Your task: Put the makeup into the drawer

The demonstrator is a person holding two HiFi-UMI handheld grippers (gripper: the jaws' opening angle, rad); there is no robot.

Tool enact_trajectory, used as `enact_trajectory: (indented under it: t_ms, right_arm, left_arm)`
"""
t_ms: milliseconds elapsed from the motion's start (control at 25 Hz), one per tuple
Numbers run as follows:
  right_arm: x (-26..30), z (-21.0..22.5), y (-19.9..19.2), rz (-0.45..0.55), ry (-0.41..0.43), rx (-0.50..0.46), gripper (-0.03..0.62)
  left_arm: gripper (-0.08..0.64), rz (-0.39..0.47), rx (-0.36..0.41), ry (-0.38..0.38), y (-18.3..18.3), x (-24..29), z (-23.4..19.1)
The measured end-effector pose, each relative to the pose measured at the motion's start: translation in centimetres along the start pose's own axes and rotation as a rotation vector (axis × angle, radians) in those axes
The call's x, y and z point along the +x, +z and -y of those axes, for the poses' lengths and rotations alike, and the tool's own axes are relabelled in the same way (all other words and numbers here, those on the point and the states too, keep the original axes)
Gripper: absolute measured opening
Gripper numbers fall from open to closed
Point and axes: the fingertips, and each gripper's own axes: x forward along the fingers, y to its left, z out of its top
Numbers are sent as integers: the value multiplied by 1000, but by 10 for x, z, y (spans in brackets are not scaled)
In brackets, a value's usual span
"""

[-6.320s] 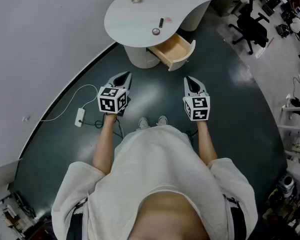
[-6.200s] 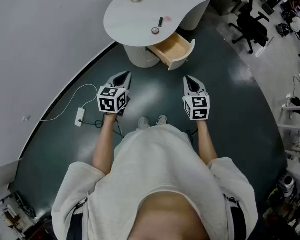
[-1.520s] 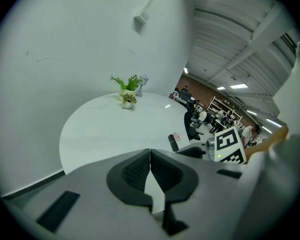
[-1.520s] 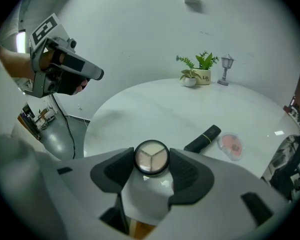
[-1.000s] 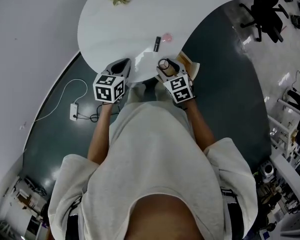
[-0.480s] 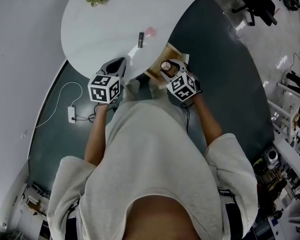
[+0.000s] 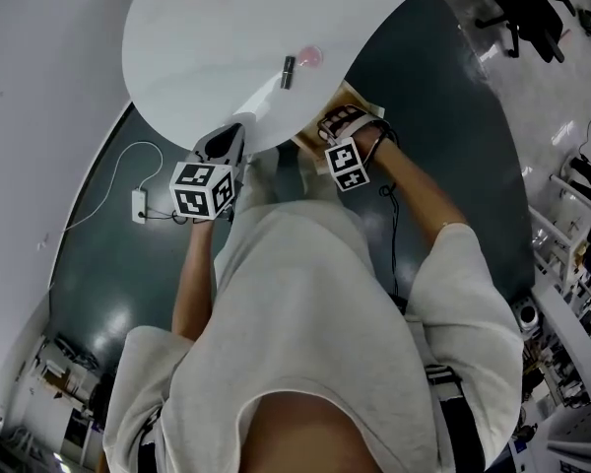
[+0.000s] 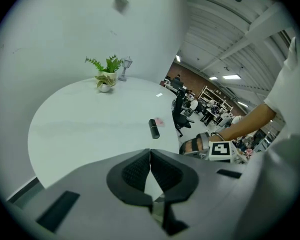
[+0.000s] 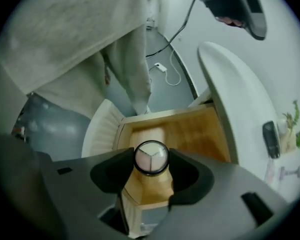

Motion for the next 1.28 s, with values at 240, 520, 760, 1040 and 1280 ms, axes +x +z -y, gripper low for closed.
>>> enact_trajectory:
  t_ms: [240, 520, 760, 1040, 1280]
  right_arm:
    - [40, -7, 2, -10, 87, -132, 218]
    - [76, -6, 5, 9, 145, -53, 218]
    - [109, 1, -3, 2, 152, -29, 218]
    - [135, -7, -8, -15, 166, -51, 218]
    - [149, -16, -14, -19, 200, 1, 226]
  left_arm:
    - [11, -10, -41, 30, -14, -4, -10]
    - [11, -17, -58, 39, -19, -14, -14]
    - [11, -14, -62, 49, -17, -9, -18]
    - [11, -20, -58, 45, -23, 1, -15]
    - [11, -34, -52, 47, -33, 2, -12]
